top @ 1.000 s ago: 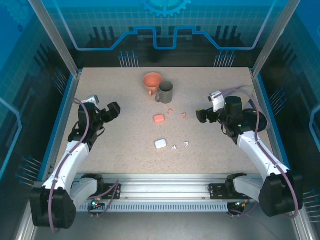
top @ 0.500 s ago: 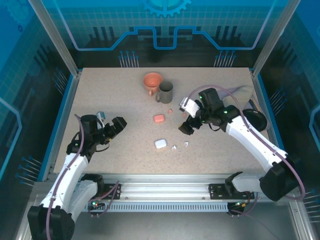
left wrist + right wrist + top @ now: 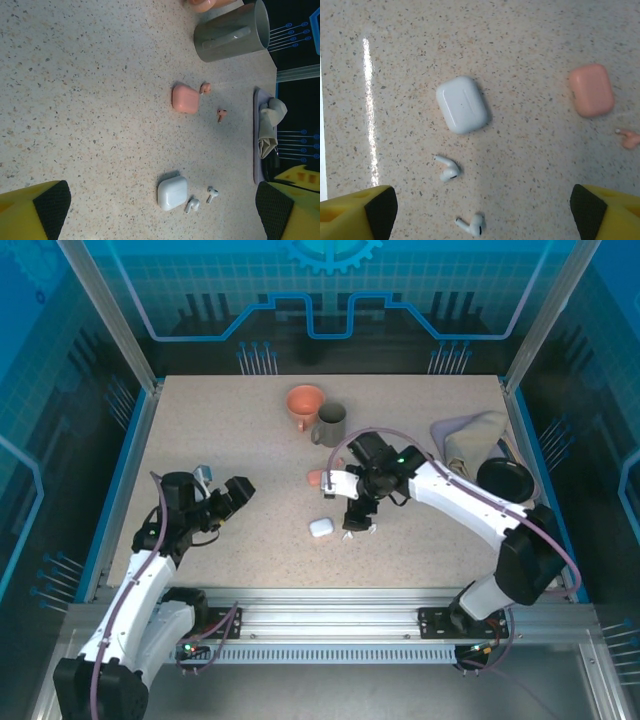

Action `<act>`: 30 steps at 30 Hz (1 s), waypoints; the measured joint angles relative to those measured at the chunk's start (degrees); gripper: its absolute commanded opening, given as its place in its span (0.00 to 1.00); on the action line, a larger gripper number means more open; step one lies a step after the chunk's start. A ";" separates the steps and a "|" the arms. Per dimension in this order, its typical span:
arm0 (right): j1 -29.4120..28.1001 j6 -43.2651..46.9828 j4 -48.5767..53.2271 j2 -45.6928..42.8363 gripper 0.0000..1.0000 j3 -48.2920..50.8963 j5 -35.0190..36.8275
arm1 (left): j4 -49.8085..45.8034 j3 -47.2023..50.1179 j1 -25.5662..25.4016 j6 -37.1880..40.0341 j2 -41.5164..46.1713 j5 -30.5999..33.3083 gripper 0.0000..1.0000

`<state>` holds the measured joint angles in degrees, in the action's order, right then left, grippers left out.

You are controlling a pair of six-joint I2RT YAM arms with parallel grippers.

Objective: Insert the wireless bluetooth earbuds into the charging case

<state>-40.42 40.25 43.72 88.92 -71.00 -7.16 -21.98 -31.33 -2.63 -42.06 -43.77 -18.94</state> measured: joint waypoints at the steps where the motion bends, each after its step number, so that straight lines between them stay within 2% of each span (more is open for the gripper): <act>1: -0.66 0.79 0.00 1.42 0.86 -0.61 0.59 | -0.22 0.00 0.00 -0.02 0.24 0.02 0.99; 8: -4.35 4.61 0.28 10.67 0.77 -4.79 4.00 | -1.22 0.00 0.00 -0.02 1.20 0.07 0.99; 30: -8.09 8.28 0.42 24.37 0.72 -10.01 7.26 | -3.50 0.00 0.00 -0.04 2.08 1.11 0.99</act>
<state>-48.51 48.53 44.14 113.30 -81.01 0.10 -25.47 -31.33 -2.63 -42.11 -41.69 -17.82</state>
